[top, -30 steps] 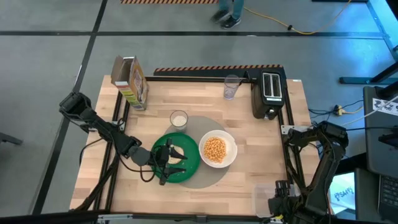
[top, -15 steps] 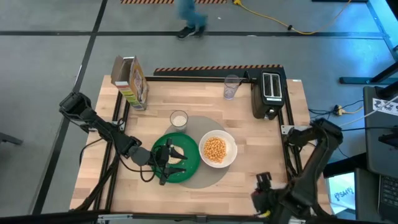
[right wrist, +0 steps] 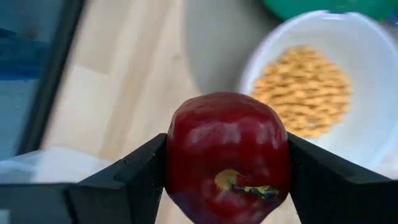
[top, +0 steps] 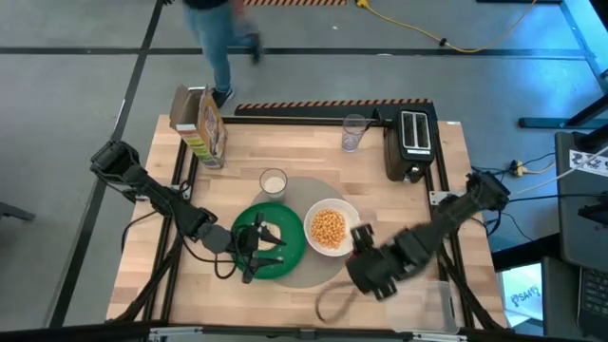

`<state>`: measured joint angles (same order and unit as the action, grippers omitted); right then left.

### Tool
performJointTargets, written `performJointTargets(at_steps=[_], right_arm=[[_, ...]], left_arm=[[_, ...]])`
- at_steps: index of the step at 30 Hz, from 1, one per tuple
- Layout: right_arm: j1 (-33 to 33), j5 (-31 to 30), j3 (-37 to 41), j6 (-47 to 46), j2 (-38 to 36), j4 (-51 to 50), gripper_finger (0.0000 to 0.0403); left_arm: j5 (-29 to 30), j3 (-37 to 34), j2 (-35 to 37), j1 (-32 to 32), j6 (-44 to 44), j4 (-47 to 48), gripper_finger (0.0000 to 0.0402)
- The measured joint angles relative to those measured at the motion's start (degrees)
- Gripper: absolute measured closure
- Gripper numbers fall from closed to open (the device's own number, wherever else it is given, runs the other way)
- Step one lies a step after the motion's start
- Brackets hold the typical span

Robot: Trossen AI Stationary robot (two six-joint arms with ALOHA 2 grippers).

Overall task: Arrange a breakfast setting
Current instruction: Put the red apple on the grey tablemat to the top left of the white bowl

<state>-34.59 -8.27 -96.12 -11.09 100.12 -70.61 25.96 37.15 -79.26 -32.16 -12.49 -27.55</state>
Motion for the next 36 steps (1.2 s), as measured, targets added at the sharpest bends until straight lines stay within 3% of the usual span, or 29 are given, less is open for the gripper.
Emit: performJointTargets(at_steps=[9, 18, 27, 36], right_arm=[[12.5, 1.2, 0.0, 11.9, 0.0, 0.6, 0.0142], [21.4, 1.4, 0.0, 20.3, 0.0, 4.9, 0.0141], [28.4, 1.9, 0.0, 25.3, 0.0, 10.8, 0.0141], [33.8, 3.7, 0.0, 26.9, 0.0, 16.3, 0.0141]], left_arm=[[-3.2, 0.0, 0.1, -0.3, 5.3, 0.2, 0.0191], [-3.1, 0.0, 1.7, -0.7, 5.1, 5.5, 0.0191], [-2.5, 0.0, 14.6, -3.8, 3.6, 21.8, 0.0191], [-2.5, 0.0, 25.6, -6.6, 3.6, 31.9, 0.0191]])
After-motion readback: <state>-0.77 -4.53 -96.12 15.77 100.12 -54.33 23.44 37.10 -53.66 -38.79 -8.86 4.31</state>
